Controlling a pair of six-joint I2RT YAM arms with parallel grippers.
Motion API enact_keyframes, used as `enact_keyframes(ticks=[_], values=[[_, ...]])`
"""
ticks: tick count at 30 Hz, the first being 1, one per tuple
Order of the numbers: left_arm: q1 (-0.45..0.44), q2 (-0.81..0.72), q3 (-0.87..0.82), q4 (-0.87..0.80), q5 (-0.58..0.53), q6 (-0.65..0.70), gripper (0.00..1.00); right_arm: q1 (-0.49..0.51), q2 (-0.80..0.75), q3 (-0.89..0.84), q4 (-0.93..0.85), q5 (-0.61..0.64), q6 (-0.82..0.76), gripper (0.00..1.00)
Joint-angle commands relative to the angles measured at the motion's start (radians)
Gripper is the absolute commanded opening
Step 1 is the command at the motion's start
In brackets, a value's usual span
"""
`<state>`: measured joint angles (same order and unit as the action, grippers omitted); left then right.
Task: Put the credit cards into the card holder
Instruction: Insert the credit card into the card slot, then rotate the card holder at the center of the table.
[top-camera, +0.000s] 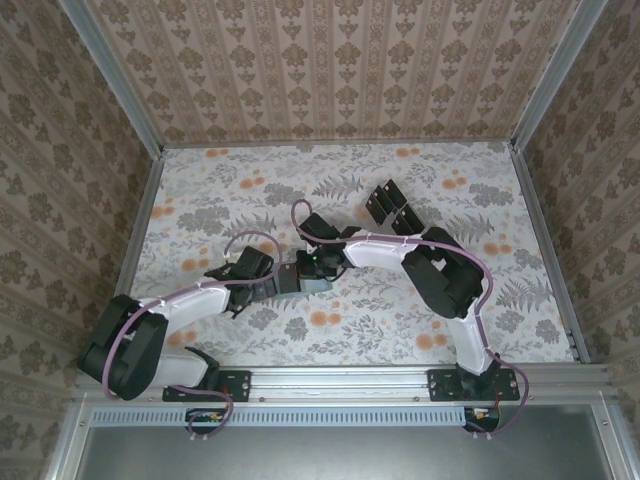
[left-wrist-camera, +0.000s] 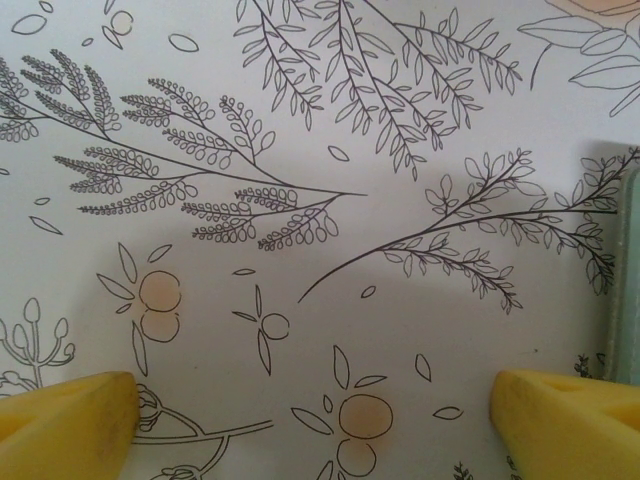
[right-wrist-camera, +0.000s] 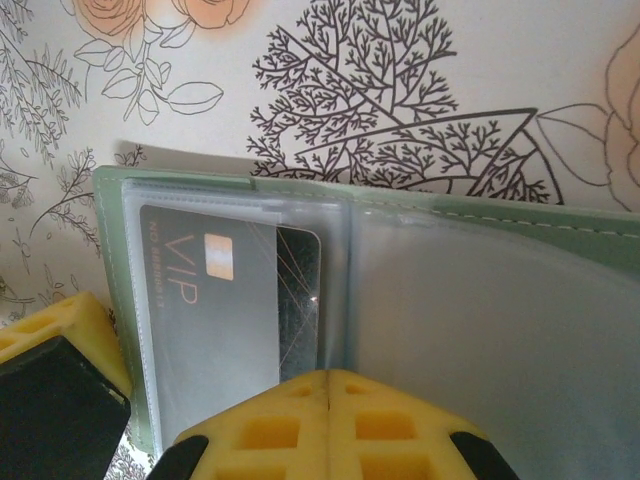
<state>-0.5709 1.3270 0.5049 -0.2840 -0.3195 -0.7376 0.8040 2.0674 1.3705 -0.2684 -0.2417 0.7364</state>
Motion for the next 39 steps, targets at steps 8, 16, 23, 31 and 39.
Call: enact_keyframes(ticks=[8, 16, 23, 31, 39], values=[[0.000, 0.066, -0.027, 0.091, 0.067, 0.012, 1.00, 0.017, 0.043, 0.047, 0.019, -0.055, 0.029, 0.00], [0.000, 0.057, -0.023, 0.080, 0.068, 0.014, 1.00, 0.023, 0.045, 0.064, 0.024, -0.074, 0.022, 0.00], [0.002, -0.014, -0.020, 0.028, 0.051, 0.010, 1.00, -0.009, -0.050, -0.018, 0.050, -0.044, 0.014, 0.06], [0.049, -0.146, -0.016, -0.049, 0.048, 0.003, 1.00, -0.042, -0.093, -0.134, 0.076, -0.024, 0.011, 0.08], [0.094, -0.168, -0.005, -0.066, 0.067, 0.031, 1.00, -0.041, -0.148, -0.287, 0.104, 0.011, 0.068, 0.06]])
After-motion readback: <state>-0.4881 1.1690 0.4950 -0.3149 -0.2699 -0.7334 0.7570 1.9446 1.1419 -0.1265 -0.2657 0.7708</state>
